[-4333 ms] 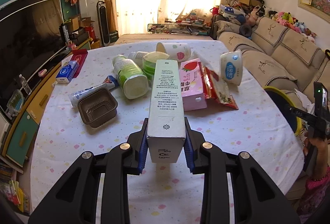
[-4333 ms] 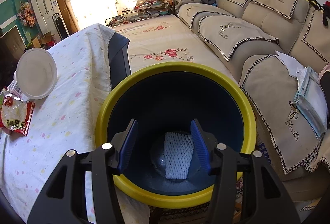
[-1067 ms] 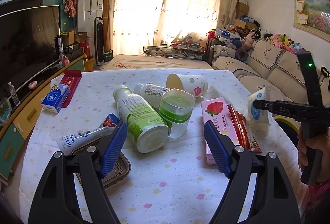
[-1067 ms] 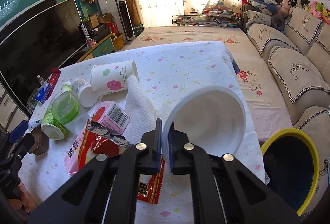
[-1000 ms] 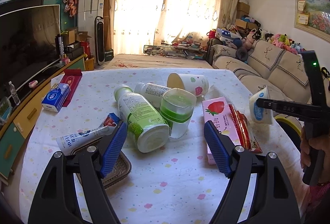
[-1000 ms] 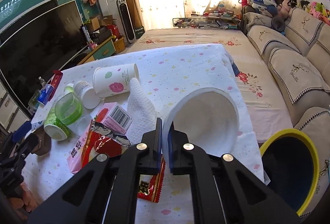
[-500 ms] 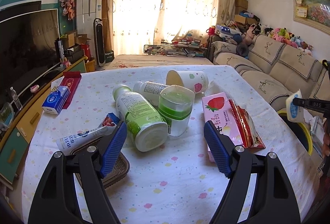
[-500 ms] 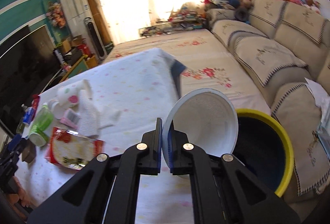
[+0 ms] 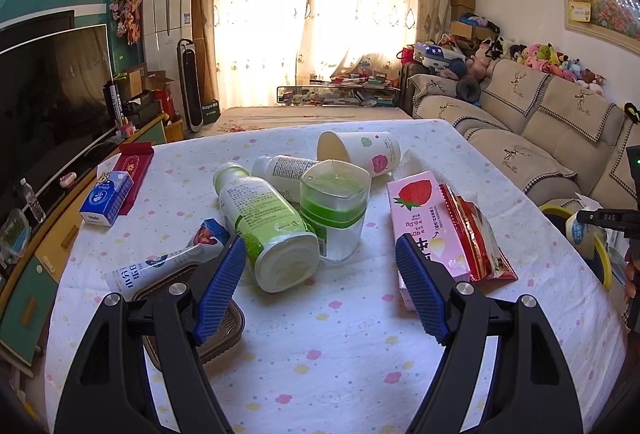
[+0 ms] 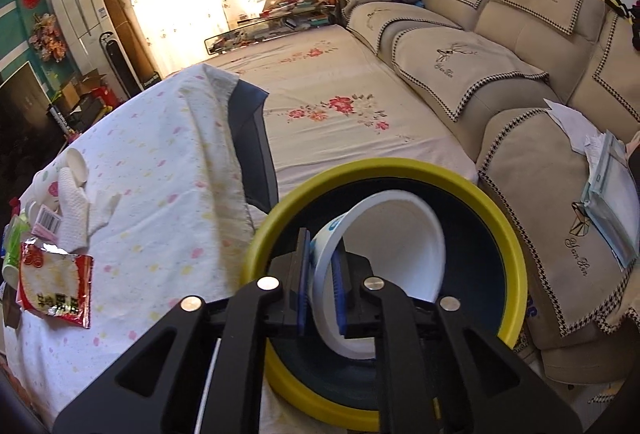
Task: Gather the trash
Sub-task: 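Carry the yogurt cup over the bin and open the right tool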
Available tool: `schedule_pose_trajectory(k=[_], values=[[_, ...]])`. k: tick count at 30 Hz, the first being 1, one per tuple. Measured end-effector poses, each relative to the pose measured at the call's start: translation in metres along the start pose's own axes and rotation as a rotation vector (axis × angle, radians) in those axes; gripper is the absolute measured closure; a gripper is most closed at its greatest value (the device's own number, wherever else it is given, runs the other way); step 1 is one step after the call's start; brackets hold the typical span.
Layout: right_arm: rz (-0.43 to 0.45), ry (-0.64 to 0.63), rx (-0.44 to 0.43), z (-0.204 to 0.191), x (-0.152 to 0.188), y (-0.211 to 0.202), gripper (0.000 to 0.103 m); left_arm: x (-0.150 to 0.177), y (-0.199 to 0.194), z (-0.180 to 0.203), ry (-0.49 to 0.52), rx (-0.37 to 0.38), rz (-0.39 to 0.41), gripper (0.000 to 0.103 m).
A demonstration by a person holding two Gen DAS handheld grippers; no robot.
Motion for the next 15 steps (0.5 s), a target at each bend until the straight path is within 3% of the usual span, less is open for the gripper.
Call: schedule_pose_trajectory(k=[3, 8, 15], values=[[-0.007, 0.004, 0.016, 0.004, 0.003, 0.004, 0.078, 0.0, -0.001, 0.001, 0.003, 0.005, 0.002, 0.027], [-0.015, -0.004, 0.013, 0.002, 0.008, 0.006, 0.077, 0.002, 0.001, 0.009, 0.027, 0.029, -0.007, 0.027], [-0.021, 0.003, -0.012, 0.001, 0.012, 0.005, 0.076, 0.016, 0.014, 0.047, 0.089, 0.196, -0.105, 0.027]])
Point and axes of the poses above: each gripper's, at about its wrist camera, not at the fingertips, and y roughly the way its jaws point, z to its right, x to its underside, the point moved 7 cm from there along y, roughly the way its jaws point, and after that the axes turned 7 degrees about x, right-handed, at the moved point
